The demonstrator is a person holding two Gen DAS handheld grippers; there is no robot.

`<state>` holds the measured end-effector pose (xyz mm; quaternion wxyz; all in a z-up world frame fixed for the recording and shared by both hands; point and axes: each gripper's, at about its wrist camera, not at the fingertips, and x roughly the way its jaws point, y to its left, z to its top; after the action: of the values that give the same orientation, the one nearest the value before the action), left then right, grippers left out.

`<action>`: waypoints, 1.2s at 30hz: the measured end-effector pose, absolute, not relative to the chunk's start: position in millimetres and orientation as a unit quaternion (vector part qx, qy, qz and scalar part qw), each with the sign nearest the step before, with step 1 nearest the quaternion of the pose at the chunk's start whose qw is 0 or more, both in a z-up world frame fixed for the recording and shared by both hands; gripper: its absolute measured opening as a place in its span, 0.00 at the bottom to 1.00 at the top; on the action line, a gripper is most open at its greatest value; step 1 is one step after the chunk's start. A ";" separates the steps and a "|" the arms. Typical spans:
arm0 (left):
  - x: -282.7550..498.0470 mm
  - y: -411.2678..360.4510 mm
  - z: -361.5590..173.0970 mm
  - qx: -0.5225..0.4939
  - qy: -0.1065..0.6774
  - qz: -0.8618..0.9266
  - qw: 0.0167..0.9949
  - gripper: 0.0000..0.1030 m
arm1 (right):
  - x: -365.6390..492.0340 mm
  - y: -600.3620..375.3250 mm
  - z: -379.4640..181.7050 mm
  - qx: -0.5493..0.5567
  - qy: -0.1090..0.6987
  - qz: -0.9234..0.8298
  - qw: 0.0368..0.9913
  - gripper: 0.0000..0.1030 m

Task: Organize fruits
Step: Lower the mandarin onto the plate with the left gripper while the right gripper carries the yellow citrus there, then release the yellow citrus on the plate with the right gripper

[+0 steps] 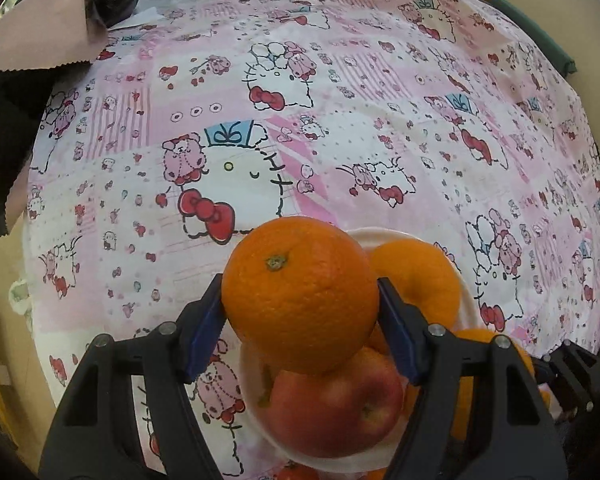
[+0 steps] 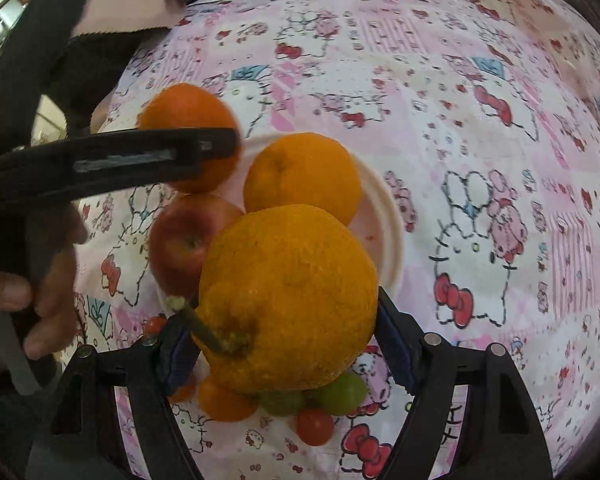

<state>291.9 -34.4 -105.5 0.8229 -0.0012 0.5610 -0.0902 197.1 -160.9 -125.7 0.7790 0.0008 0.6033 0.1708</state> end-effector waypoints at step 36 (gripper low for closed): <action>218.8 -0.7 -22.8 -0.007 0.472 -0.056 0.880 0.76 | 170.6 -249.5 -56.6 0.166 0.533 0.135 0.819 0.84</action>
<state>218.8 -0.7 -22.8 0.8800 -0.0066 0.4716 -0.0556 170.6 -249.5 -56.6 0.8188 0.1662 0.5325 0.1353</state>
